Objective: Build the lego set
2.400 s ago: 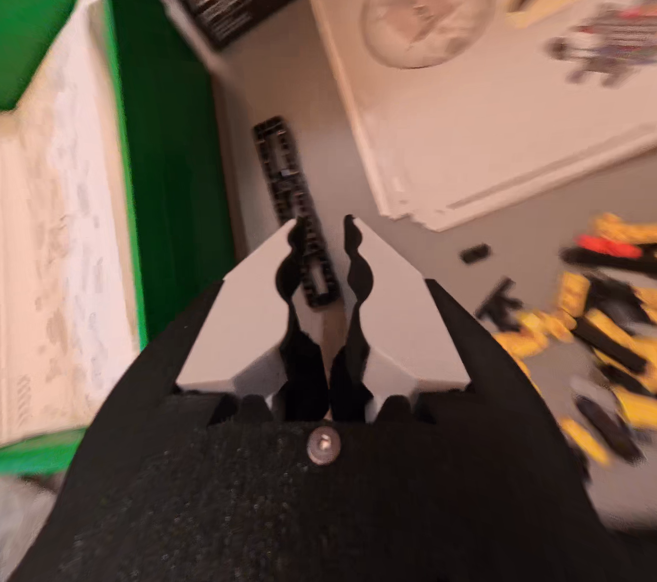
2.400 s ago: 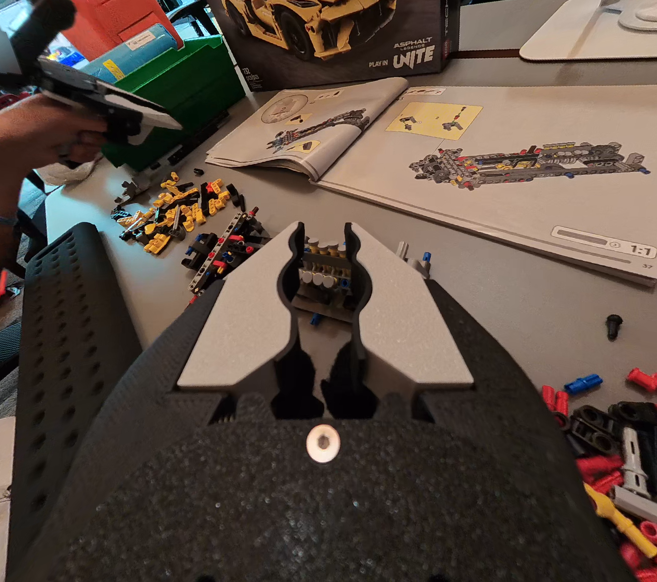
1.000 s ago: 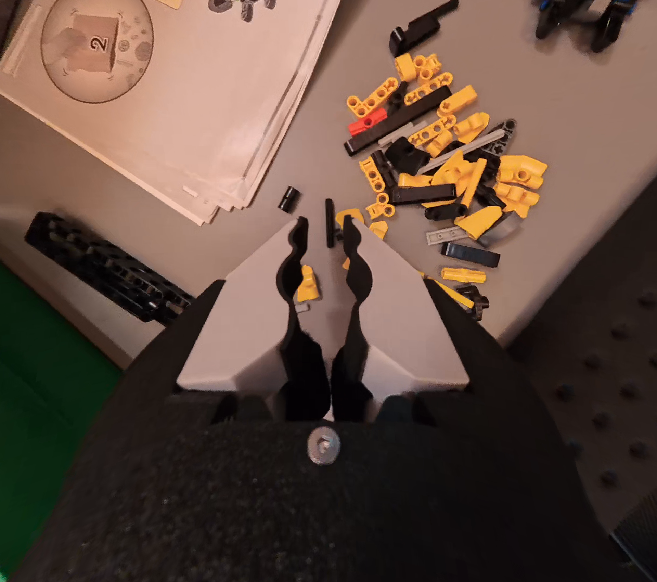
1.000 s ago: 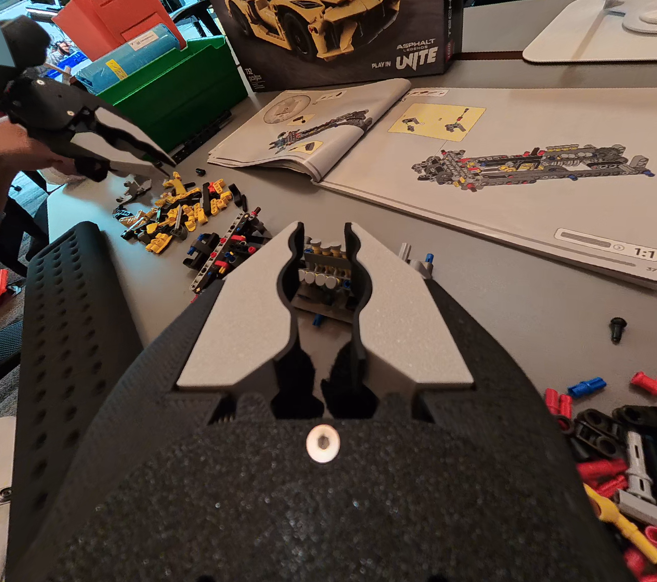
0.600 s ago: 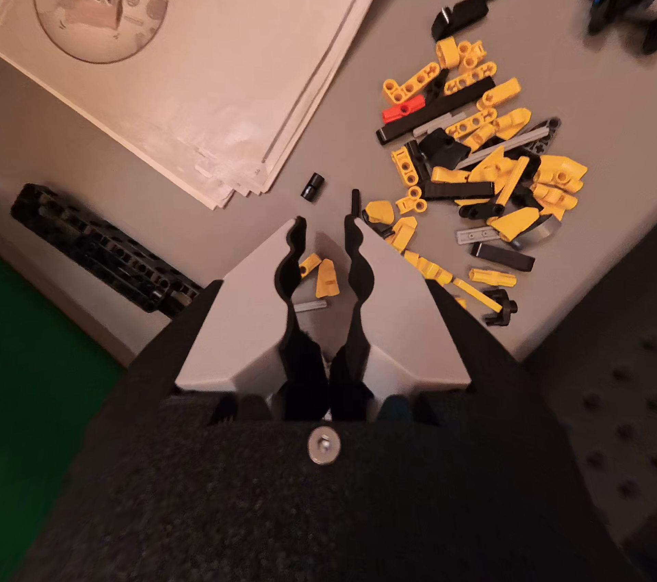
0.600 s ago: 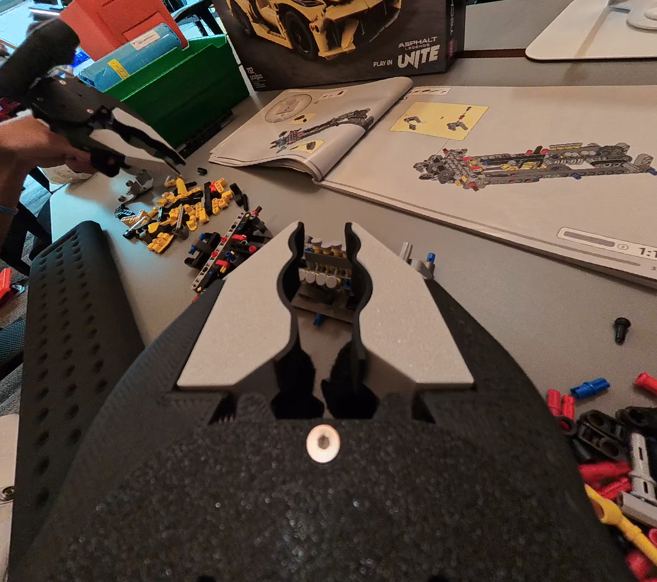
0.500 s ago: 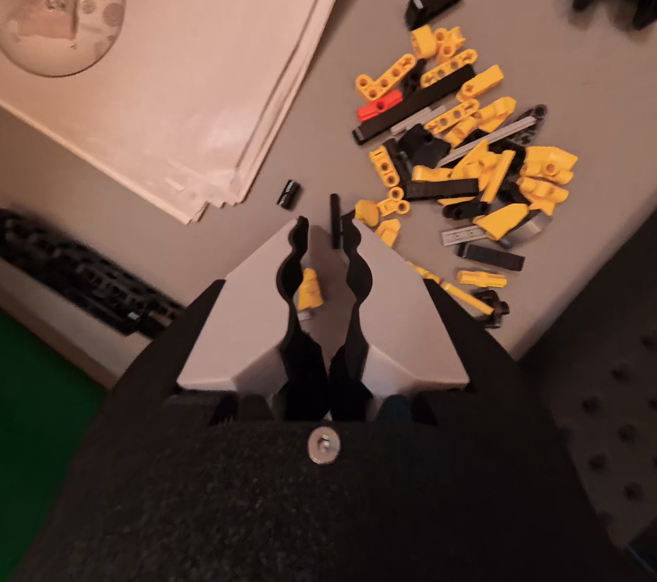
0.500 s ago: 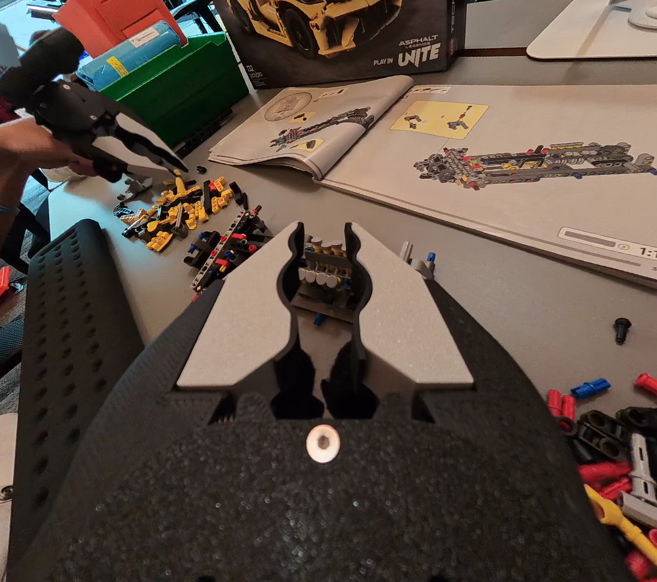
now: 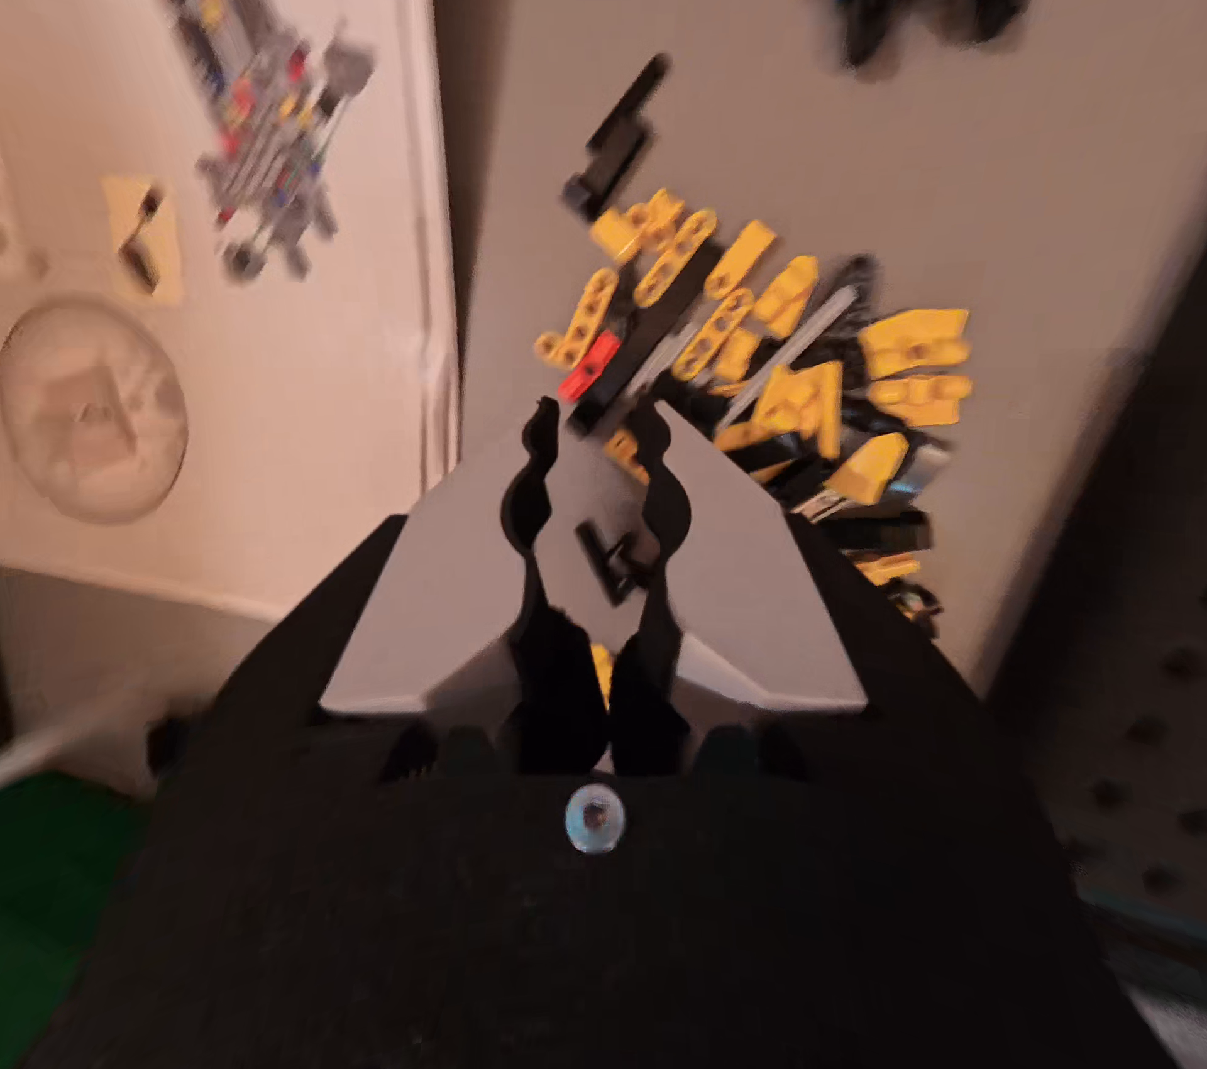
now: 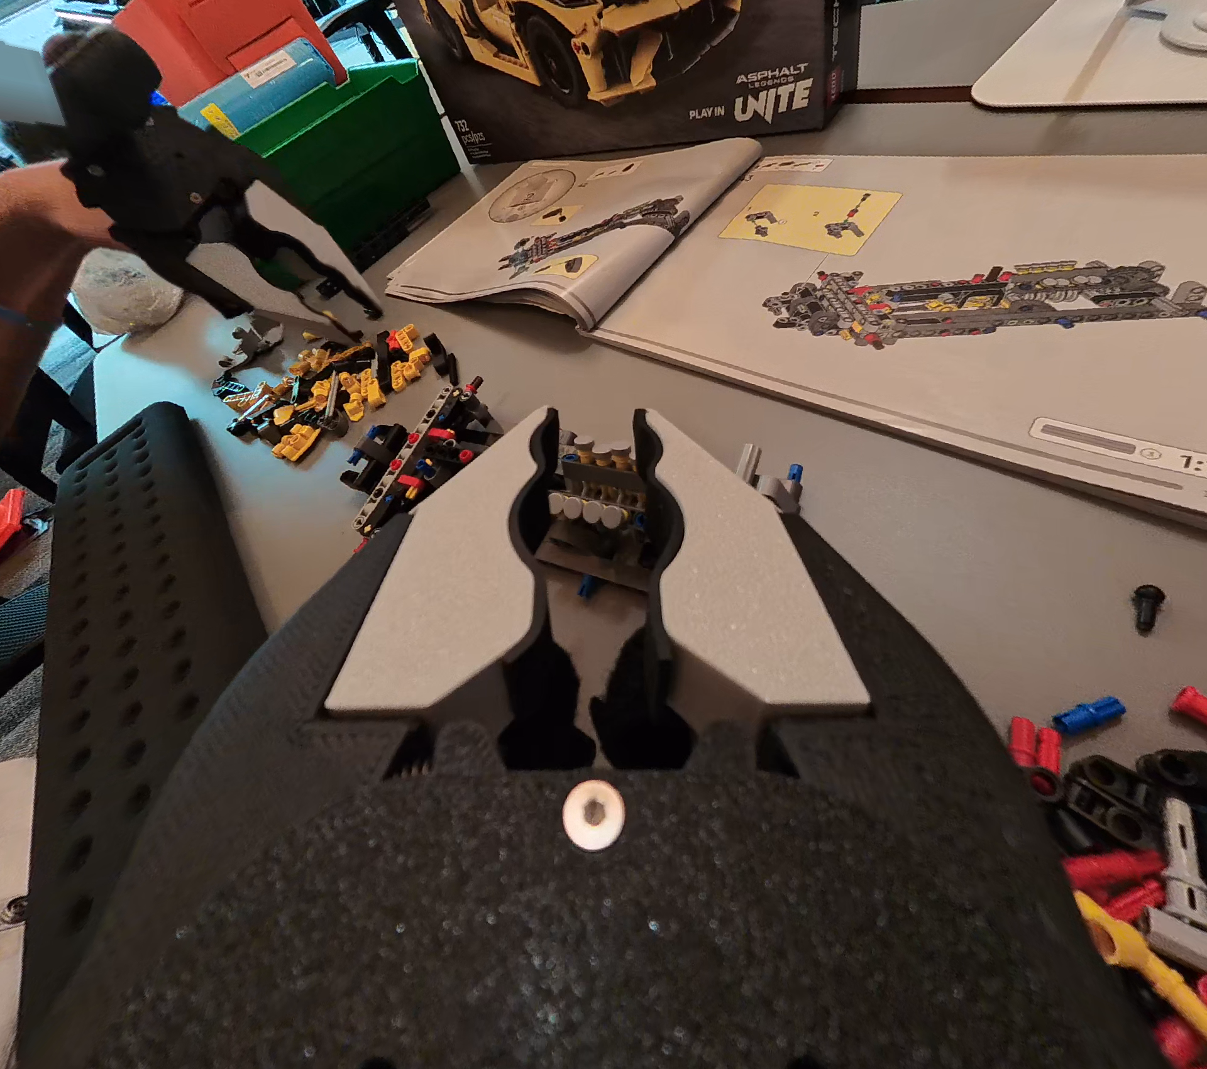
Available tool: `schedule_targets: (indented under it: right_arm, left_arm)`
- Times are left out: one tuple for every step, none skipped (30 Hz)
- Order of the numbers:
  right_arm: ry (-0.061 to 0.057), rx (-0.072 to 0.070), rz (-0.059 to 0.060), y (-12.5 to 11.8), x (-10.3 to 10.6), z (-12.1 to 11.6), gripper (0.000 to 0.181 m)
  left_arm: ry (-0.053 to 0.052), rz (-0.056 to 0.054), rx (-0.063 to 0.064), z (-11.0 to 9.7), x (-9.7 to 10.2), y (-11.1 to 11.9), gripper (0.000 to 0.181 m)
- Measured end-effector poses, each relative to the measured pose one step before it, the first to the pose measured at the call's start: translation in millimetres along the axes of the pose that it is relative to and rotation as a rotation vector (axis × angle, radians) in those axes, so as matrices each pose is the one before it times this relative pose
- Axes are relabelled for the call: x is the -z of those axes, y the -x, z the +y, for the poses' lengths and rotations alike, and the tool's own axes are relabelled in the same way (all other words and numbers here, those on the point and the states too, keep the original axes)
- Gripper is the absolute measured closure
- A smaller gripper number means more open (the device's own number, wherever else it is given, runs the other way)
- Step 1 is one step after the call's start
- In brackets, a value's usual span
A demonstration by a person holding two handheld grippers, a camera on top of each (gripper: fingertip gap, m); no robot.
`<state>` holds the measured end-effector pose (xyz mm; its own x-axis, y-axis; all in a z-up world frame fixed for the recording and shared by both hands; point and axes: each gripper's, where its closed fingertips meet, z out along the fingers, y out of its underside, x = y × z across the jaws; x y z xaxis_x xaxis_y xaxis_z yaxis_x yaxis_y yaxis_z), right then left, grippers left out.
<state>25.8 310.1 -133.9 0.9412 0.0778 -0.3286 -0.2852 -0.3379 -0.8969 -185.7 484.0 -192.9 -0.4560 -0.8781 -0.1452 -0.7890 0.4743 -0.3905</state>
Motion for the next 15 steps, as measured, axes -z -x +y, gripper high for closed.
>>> schedule_targets:
  right_arm:
    - [-0.0013,-0.0001,0.0013,-0.33,0.32,-0.11,0.160]
    - [-0.0008,-0.0006,0.0014,-0.32,0.17,-0.10,0.160]
    - [0.0000,-0.0010,0.0009,-0.36,0.12,0.04,0.160]
    - [0.0002,-0.0006,0.0010,-0.29,0.05,-0.03,0.160]
    - [0.0000,0.0003,0.0011,-0.30,-0.10,0.03,0.160]
    - [0.0004,0.0005,0.0008,-0.06,-0.08,0.05,0.160]
    - [0.0012,0.0004,0.0003,0.01,-0.12,0.13,0.160]
    - [0.0008,0.0008,-0.0001,0.13,-0.16,0.11,0.160]
    - [0.0003,0.0010,0.0002,-0.01,-0.09,0.03,0.160]
    - [0.0004,0.0004,-0.0005,0.21,-0.20,0.04,0.160]
    - [0.0002,0.0004,-0.0009,0.18,-0.09,0.03,0.160]
    - [0.0006,0.0009,0.0001,0.01,-0.07,0.08,0.160]
    - [0.0011,0.0007,0.0005,0.02,-0.17,0.24,0.160]
    - [0.0006,0.0001,0.0002,-0.08,-0.08,0.14,0.160]
    - [0.0003,-0.0004,-0.0002,-0.08,-0.09,0.06,0.160]
  left_arm:
    - [-0.0359,0.0658,-0.0408,-10.48,0.76,-8.40,0.164]
    - [-0.0306,0.0530,-0.0381,-9.21,0.49,-6.76,0.167]
    - [0.0003,0.0297,-0.0306,-4.43,-0.75,-3.03,0.167]
    - [0.0340,0.0087,-0.0244,0.85,-2.08,0.14,0.167]
    - [0.0467,0.0012,-0.0230,3.46,-2.92,0.97,0.168]
    - [0.0445,-0.0096,-0.0216,3.87,-3.07,2.57,0.168]
    - [0.0317,-0.0108,-0.0167,2.87,-2.86,2.73,0.168]
    - [0.0224,-0.0006,-0.0107,2.23,-2.29,1.44,0.168]
    - [0.0119,0.0014,-0.0053,0.98,-1.24,1.35,0.169]
    - [0.0040,0.0075,-0.0043,-0.04,-0.22,0.54,0.170]
    - [0.0048,0.0080,-0.0026,-0.03,0.05,0.16,0.170]
    - [0.0079,0.0047,-0.0044,0.18,0.09,0.01,0.171]
    - [0.0081,0.0010,-0.0086,0.11,0.06,-0.02,0.171]
    - [0.0073,-0.0018,-0.0095,0.07,-0.03,-0.06,0.171]
    - [0.0086,-0.0026,-0.0088,0.13,-0.01,-0.42,0.171]
